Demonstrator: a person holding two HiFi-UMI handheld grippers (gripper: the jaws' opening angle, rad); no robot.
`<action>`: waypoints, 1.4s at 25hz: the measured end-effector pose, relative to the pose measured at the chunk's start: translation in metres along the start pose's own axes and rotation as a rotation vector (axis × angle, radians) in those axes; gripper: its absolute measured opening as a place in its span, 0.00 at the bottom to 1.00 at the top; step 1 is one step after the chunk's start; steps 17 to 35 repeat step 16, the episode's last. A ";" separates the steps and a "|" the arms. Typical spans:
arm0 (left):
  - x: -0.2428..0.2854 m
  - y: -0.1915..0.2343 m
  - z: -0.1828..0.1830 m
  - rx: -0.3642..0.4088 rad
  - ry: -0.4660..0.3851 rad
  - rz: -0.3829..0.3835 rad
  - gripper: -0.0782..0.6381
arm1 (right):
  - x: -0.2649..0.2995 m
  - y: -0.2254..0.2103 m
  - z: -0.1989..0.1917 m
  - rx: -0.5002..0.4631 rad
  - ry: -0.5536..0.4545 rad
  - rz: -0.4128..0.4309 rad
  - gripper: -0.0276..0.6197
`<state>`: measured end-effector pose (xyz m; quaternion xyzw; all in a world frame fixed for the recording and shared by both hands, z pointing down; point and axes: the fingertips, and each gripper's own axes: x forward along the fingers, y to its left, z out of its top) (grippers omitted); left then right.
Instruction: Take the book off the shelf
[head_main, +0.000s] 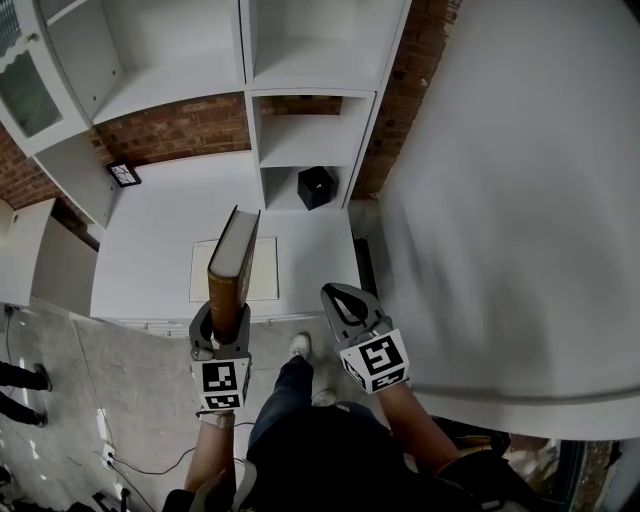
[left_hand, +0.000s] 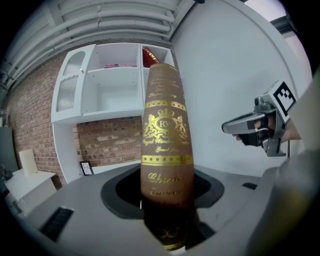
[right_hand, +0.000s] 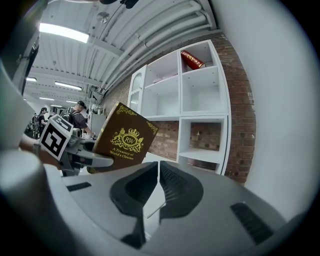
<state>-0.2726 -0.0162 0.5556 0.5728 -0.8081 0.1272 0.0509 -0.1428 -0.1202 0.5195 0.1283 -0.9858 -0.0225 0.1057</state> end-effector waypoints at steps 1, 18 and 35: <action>0.000 0.000 0.000 0.000 0.002 0.000 0.42 | 0.000 0.000 -0.001 0.002 0.001 -0.001 0.07; -0.007 -0.009 -0.001 0.012 0.006 -0.001 0.42 | -0.011 0.000 -0.005 0.015 0.002 -0.013 0.07; -0.007 -0.009 -0.001 0.012 0.006 -0.001 0.42 | -0.011 0.000 -0.005 0.015 0.002 -0.013 0.07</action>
